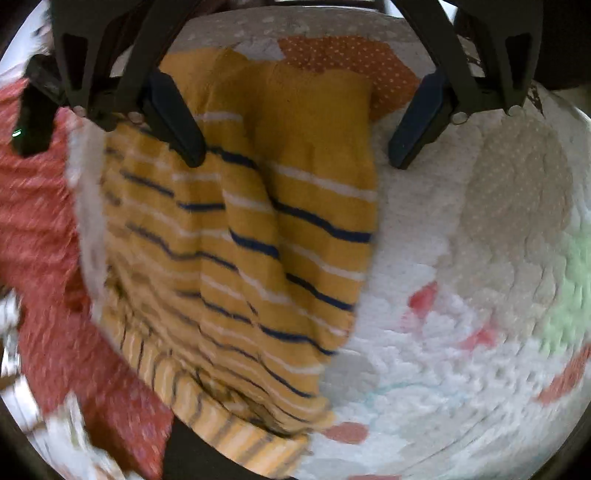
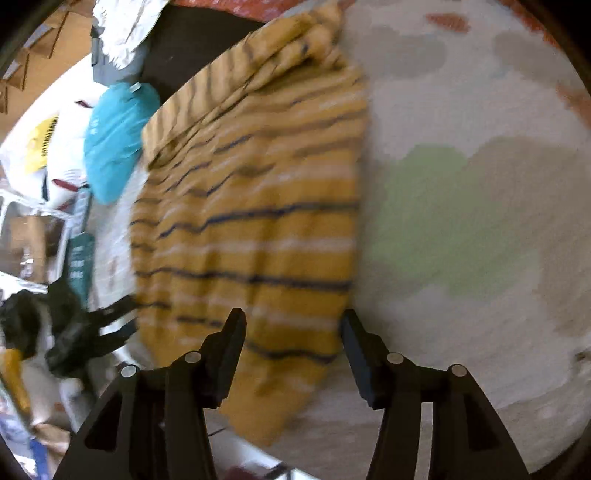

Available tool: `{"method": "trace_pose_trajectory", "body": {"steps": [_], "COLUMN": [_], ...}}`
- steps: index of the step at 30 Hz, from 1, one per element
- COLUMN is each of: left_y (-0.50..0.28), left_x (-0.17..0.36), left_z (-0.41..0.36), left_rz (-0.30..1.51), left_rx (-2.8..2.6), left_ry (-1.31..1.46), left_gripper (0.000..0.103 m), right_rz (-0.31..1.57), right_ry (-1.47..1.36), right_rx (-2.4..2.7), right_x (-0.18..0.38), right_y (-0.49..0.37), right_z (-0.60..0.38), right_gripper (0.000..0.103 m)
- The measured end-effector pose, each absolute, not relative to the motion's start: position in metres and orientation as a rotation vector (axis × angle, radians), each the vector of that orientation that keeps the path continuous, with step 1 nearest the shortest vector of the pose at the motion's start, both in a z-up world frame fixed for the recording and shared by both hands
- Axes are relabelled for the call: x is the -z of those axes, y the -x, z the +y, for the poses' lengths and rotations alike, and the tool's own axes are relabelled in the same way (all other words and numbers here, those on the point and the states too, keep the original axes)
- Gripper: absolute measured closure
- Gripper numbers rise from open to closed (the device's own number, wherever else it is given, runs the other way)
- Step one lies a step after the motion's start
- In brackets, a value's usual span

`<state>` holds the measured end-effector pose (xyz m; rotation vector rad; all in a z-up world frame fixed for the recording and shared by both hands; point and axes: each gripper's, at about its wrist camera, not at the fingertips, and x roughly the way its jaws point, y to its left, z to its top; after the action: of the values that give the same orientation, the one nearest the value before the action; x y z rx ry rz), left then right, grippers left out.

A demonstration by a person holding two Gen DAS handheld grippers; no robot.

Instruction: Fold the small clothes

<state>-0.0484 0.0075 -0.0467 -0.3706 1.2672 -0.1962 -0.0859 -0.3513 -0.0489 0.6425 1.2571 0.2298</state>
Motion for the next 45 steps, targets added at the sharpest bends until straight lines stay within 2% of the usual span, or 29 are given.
{"method": "trace_pose_trajectory", "body": {"steps": [2,3,4,5,7,12,16,20,24,25,26,28,30,32,33,34,35,40,45], "left_y": [0.052,0.053,0.054,0.057,0.066,0.102,0.126,0.131,0.118,0.113,0.11,0.094,0.066,0.032,0.015,-0.003,-0.019,-0.092,-0.144], "left_x": [0.042,0.039,0.039,0.036,0.025,0.002,0.003,0.012,-0.02,-0.029,-0.037,-0.051,-0.061,-0.066,-0.064,-0.061,-0.055,-0.011,0.03], "left_z": [0.006,0.013,0.017,0.024,0.028,0.024,0.037,0.047,0.045,0.044,0.045,0.043,0.04,0.035,0.033,0.031,0.03,0.041,0.049], "left_rz": [1.271,1.273,1.286,1.291,1.276,1.275,1.302,1.313,1.234,1.211,1.194,1.157,1.133,1.124,1.123,1.123,1.13,1.13,1.144], "left_rx": [0.123,0.144,0.175,0.171,0.14,0.097,0.058,0.115,0.152,0.172,0.187,0.205,0.22,0.236,0.242,0.239,0.237,0.254,0.321], "left_ry": [0.316,0.384,0.454,0.516,0.488,0.441,0.406,0.507,0.468,0.458,0.456,0.464,0.472,0.478,0.482,0.486,0.494,0.687,0.912], "left_gripper": [0.054,0.071,0.091,0.092,0.092,0.095,0.095,0.094,0.092,0.085,0.072,0.056,0.055,0.045,0.043,0.043,0.043,0.043,0.043], "right_rz": [1.228,1.22,1.222,1.236,1.242,1.245,1.261,1.314,1.313,1.302,1.29,1.252,1.197,1.155,1.138,1.117,1.097,1.076,1.114], "right_ry": [-0.558,-0.507,-0.468,-0.477,-0.565,-0.583,-0.575,-0.601,-0.62,-0.622,-0.617,-0.594,-0.565,-0.558,-0.556,-0.56,-0.568,-0.553,-0.553], "right_rx": [-0.219,-0.212,-0.21,-0.237,-0.284,-0.311,-0.277,-0.213,-0.213,-0.208,-0.204,-0.199,-0.171,-0.172,-0.174,-0.176,-0.183,-0.285,-0.389], "right_x": [0.049,0.047,0.045,0.044,0.041,0.025,0.024,0.046,0.047,0.042,0.036,0.021,0.003,-0.011,-0.017,-0.022,-0.027,-0.032,-0.014], "right_y": [0.09,0.09,0.09,0.089,0.093,0.111,0.126,0.135,0.136,0.137,0.138,0.135,0.123,0.105,0.094,0.079,0.066,-0.011,-0.085], "right_z": [-0.333,-0.326,-0.321,-0.322,-0.332,-0.351,-0.37,-0.388,-0.394,-0.396,-0.4,-0.405,-0.409,-0.409,-0.41,-0.41,-0.407,-0.358,-0.292], "right_gripper": [0.048,0.055,0.09,0.094,0.094,0.095,0.096,0.095,0.091,0.091,0.09,0.09,0.088,0.075,0.07,0.06,0.056,0.056,0.056]}}
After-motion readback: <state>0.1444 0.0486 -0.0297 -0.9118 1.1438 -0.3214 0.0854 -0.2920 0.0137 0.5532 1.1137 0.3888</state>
